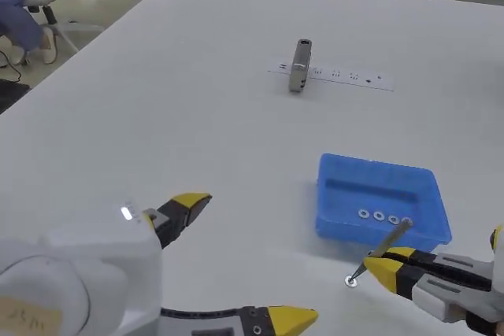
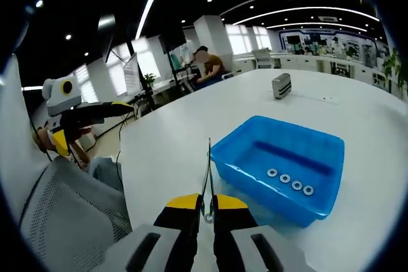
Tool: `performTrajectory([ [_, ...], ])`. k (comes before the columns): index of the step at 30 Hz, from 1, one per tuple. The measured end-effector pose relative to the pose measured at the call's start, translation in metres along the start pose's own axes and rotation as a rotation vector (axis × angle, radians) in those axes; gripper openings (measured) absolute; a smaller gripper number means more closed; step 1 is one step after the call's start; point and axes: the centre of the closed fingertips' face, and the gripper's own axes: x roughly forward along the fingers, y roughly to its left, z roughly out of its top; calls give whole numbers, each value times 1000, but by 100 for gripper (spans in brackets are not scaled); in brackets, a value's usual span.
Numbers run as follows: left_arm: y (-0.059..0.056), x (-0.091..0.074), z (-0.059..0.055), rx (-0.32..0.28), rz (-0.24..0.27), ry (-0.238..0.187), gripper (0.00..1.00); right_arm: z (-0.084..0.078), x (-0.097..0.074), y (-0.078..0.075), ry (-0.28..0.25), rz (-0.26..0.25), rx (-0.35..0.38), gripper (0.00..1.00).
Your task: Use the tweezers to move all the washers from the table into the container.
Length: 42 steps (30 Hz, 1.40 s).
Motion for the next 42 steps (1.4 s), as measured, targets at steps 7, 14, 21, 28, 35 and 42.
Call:
performTrajectory([
  [7, 3, -2, -3, -2, 8, 5, 97, -4, 2, 5, 33, 17, -70, 4],
  [14, 2, 0, -2, 0, 4, 5, 97, -8, 2, 13, 90, 24, -275, 4],
  [21, 1, 2, -4, 23, -5, 20, 97, -9, 7, 18, 123, 29, -397, 3],
  [28, 8, 0, -2, 33, 3, 18, 97, -3, 7, 16, 100, 21, -350, 3],
  [35, 11, -1, -1, 42, 5, 20, 97, 22, 1, 19, 28, 34, -317, 3],
  [42, 7, 1, 3, 27, 5, 3, 97, 57, 0, 8, -78, 42, -260, 3],
])
